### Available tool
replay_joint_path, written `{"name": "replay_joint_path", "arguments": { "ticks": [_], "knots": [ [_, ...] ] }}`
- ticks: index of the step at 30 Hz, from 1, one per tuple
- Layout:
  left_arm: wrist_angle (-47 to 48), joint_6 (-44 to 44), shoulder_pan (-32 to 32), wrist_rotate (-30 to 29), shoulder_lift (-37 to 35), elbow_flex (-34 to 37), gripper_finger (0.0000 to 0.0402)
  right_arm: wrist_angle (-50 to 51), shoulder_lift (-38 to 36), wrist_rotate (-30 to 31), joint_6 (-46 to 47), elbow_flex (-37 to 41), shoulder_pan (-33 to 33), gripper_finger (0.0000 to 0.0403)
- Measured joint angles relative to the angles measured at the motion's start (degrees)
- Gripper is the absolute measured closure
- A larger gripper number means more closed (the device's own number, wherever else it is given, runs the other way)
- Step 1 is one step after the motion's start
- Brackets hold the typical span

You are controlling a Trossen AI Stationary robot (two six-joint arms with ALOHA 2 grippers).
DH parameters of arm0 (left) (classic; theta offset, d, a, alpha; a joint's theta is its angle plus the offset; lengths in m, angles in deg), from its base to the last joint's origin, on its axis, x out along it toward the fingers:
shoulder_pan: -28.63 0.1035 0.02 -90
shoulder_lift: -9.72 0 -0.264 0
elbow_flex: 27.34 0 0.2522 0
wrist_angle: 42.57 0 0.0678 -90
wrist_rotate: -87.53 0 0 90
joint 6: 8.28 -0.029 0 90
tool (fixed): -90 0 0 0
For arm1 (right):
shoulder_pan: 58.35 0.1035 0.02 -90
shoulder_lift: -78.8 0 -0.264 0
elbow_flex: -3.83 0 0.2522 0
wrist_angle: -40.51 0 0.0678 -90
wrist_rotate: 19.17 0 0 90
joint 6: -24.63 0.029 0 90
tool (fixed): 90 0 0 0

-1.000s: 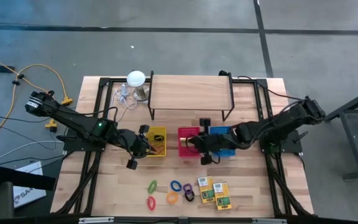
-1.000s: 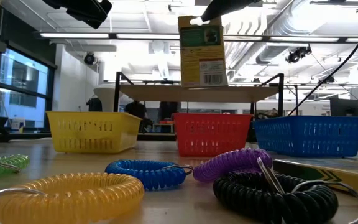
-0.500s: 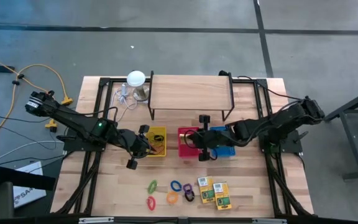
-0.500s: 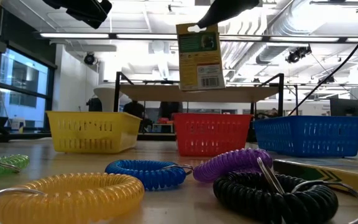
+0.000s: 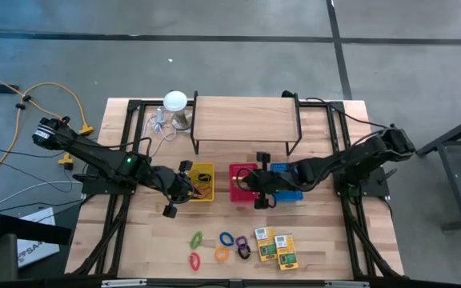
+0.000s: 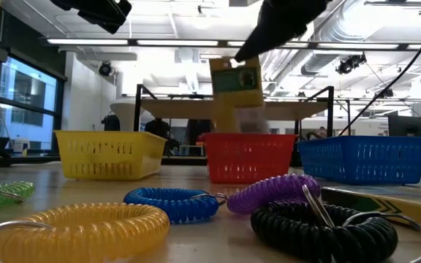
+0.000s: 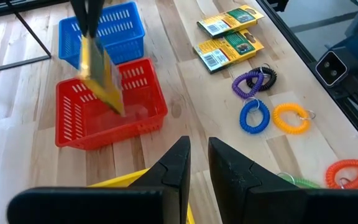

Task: Pick & Place Office Desk Supplies
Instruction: Put the yellow crayola box into the red bin

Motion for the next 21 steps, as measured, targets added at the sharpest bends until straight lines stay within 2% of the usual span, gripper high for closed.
{"name": "replay_joint_path", "arguments": {
  "ticks": [21],
  "knots": [
    [0.0,0.0,0.0,0.0,0.0,0.0,0.0347,-7.6,-0.1,-2.4,3.9,6.4,0.1,0.0401]
  ]
}}
